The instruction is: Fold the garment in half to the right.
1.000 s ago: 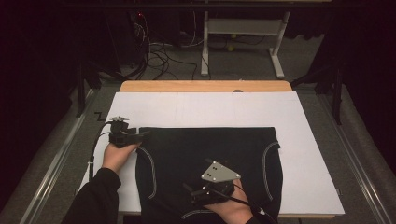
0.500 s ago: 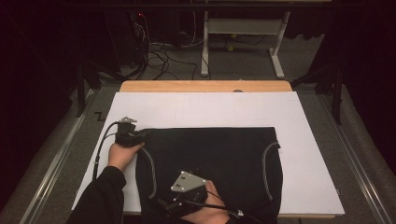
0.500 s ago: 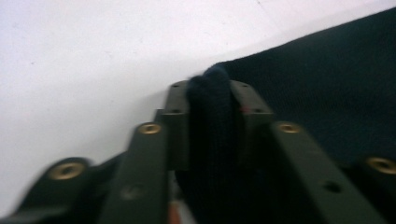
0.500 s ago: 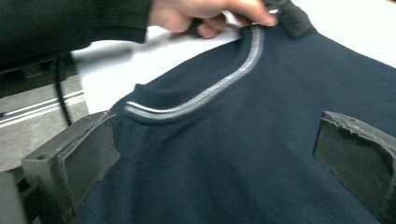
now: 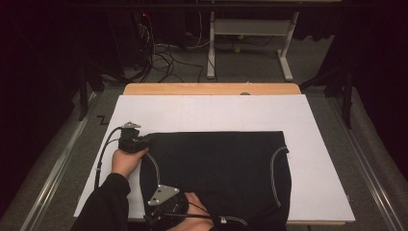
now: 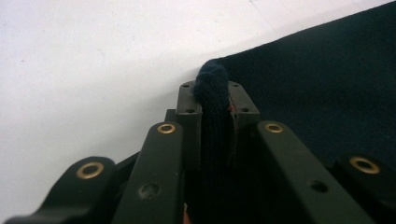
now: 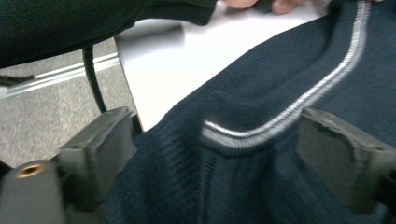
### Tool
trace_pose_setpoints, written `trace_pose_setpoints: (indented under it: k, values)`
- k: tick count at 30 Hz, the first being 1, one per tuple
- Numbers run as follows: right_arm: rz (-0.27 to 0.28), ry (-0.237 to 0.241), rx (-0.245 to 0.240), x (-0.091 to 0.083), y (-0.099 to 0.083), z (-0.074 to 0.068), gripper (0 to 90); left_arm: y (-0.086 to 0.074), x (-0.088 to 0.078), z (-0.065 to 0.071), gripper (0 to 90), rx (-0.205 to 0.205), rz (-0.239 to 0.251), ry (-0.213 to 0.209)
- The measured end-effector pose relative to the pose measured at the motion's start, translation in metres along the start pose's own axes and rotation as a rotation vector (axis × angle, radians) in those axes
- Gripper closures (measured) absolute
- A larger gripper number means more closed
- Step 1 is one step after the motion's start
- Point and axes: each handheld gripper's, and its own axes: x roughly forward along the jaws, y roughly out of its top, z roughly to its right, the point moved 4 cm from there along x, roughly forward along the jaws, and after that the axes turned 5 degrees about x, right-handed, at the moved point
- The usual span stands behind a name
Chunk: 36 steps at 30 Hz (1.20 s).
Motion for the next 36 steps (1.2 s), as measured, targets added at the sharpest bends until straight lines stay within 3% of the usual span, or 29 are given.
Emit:
trace_pose_setpoints:
  k: [8,11,15,27,31,36]
  values:
    - [-0.053,-0.008,-0.034,0.017,0.0,-0.013,20.6,0.0,0.0,0.0,74.7,-0.01,0.004,-0.011]
    - [-0.064,-0.057,-0.092,0.02,-0.001,-0.018,24.7,-0.001,0.0,-0.001,74.7,-0.01,0.004,-0.012]
    - [-0.06,-0.095,-0.114,0.022,-0.002,-0.019,31.4,-0.001,0.0,-0.001,74.6,-0.012,0.004,-0.014]
    - [-0.054,-0.083,-0.103,0.019,-0.003,-0.018,38.5,-0.001,-0.001,-0.001,74.6,-0.016,0.005,-0.02]
    - [-0.039,-0.084,-0.06,0.015,-0.003,-0.01,53.5,-0.001,-0.001,-0.001,74.6,-0.017,0.005,-0.021]
    - [-0.045,-0.114,-0.105,0.015,-0.003,-0.008,63.3,-0.001,-0.001,-0.001,74.6,-0.017,0.005,-0.021]
